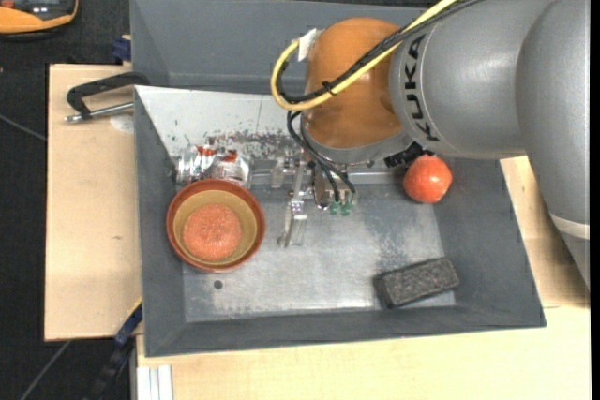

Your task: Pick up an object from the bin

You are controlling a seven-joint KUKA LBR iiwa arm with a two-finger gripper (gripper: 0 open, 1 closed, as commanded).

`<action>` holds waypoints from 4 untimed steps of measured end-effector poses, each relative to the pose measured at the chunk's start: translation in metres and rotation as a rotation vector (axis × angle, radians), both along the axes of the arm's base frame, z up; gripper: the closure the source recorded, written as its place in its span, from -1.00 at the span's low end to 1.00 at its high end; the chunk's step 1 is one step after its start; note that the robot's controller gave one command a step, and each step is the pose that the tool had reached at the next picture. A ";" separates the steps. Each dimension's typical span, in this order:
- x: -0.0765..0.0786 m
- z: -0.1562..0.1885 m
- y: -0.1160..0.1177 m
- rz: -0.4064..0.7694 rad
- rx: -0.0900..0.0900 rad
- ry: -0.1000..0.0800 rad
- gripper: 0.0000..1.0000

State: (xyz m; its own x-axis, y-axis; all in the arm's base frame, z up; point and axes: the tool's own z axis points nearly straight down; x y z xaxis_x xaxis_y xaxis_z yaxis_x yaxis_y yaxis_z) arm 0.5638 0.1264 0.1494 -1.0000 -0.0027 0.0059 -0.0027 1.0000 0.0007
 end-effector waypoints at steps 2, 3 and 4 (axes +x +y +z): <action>-0.001 -0.050 0.093 -0.080 0.002 -0.006 1.00; -0.016 -0.065 0.052 0.107 0.021 -0.038 1.00; -0.008 0.048 0.050 0.117 0.025 -0.051 1.00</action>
Offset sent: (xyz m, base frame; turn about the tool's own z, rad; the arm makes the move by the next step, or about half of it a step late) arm -0.0034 0.0930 -0.0525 0.0808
